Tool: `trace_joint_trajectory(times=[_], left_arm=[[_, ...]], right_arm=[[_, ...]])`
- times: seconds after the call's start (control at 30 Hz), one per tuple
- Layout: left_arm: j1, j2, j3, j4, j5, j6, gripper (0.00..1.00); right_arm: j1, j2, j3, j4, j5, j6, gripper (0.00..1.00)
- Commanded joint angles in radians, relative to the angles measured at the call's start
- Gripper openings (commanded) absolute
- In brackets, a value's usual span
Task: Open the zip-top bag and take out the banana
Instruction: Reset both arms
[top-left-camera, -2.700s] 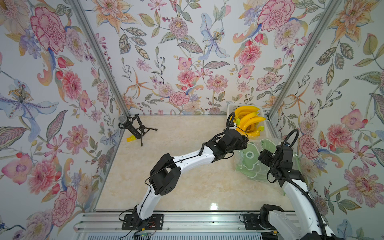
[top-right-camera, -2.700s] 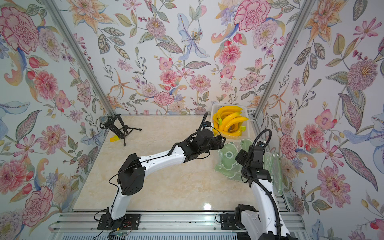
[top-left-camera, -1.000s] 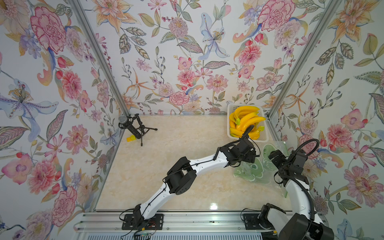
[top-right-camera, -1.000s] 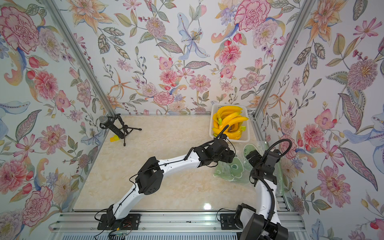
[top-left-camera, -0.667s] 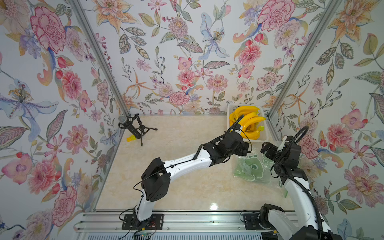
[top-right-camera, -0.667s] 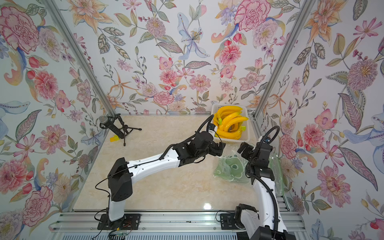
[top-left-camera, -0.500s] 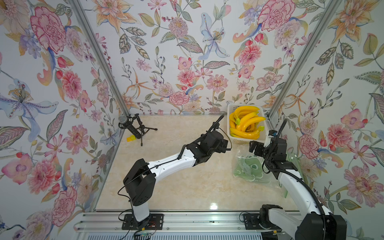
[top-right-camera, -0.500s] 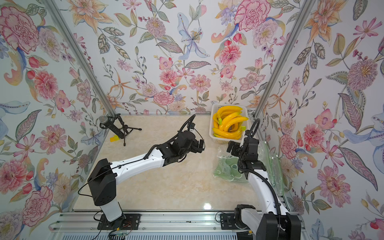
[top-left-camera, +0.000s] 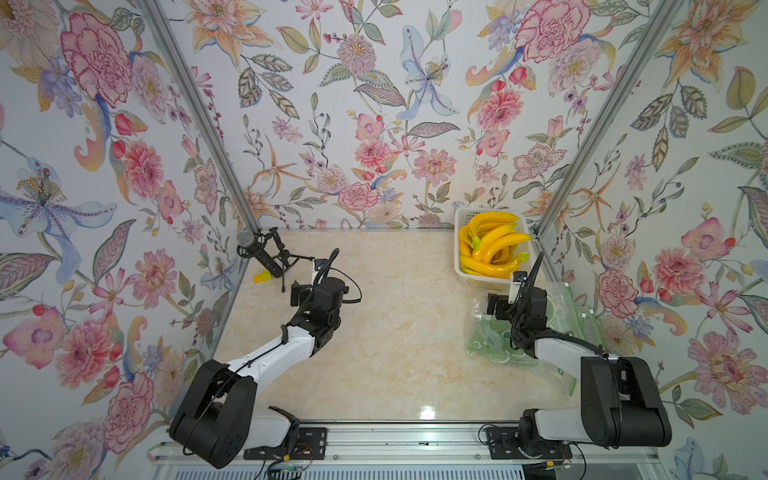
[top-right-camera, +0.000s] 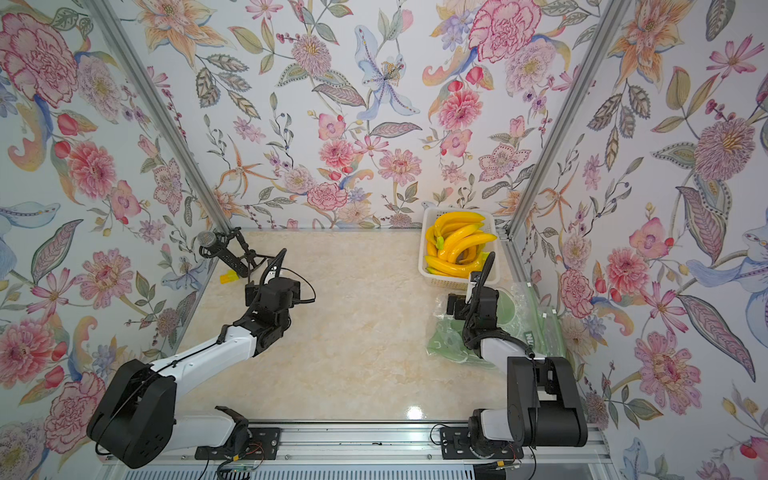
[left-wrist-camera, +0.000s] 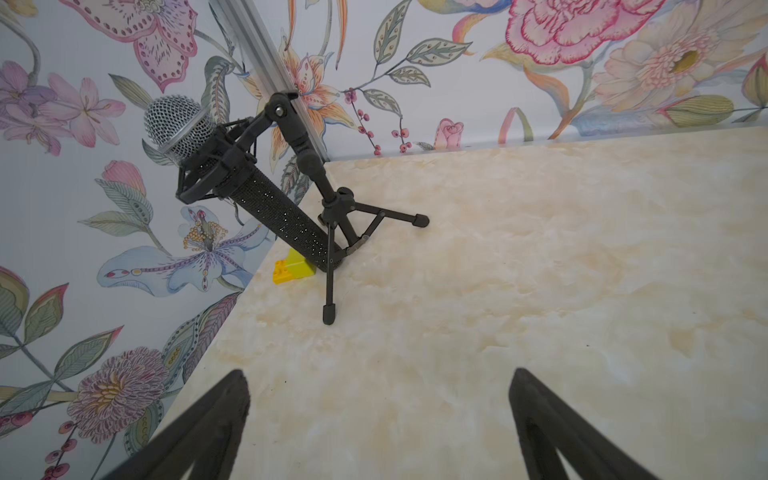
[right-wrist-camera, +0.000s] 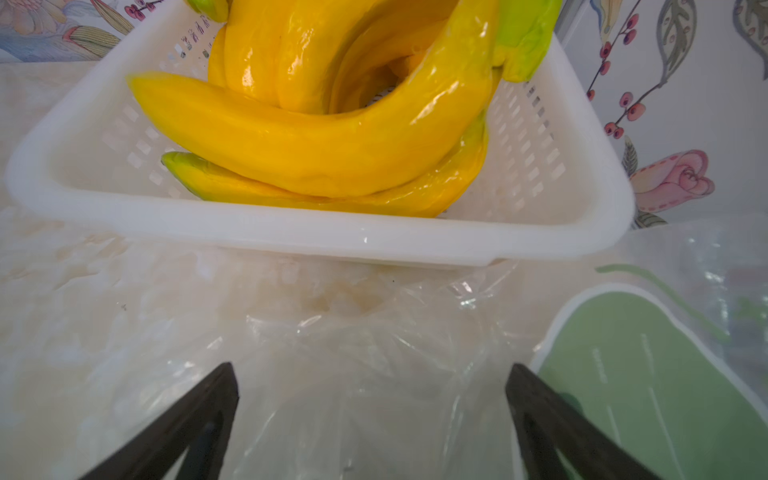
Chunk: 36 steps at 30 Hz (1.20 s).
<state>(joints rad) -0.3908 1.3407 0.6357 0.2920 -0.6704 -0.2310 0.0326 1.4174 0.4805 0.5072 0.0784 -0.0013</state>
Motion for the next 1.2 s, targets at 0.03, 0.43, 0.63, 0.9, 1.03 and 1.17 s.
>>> trace_joint_trajectory(times=[0.03, 0.43, 0.63, 0.9, 1.03, 1.17], left_arm=[[0.13, -0.009, -0.08, 0.227, 0.135, 0.095, 0.99], [0.259, 0.026, -0.324, 0.662, 0.422, 0.231, 0.99], [0.272, 0.029, -0.357, 0.748, 0.467, 0.285, 0.99], [0.362, 0.148, -0.366, 0.876, 0.56, 0.237, 0.99], [0.366, 0.161, -0.389, 0.925, 0.546, 0.225, 0.99], [0.366, 0.165, -0.391, 0.934, 0.544, 0.226, 0.99]], right_arm=[[-0.002, 0.074, -0.052, 0.309, -0.098, -0.072, 1.0], [-0.044, 0.103, -0.182, 0.567, -0.225, -0.063, 1.0], [-0.025, 0.124, -0.223, 0.66, -0.154, -0.06, 1.0], [-0.02, 0.122, -0.194, 0.599, -0.017, -0.016, 1.0], [-0.017, 0.122, -0.19, 0.593, -0.012, -0.02, 1.0], [-0.007, 0.123, -0.186, 0.586, -0.001, -0.029, 1.0]])
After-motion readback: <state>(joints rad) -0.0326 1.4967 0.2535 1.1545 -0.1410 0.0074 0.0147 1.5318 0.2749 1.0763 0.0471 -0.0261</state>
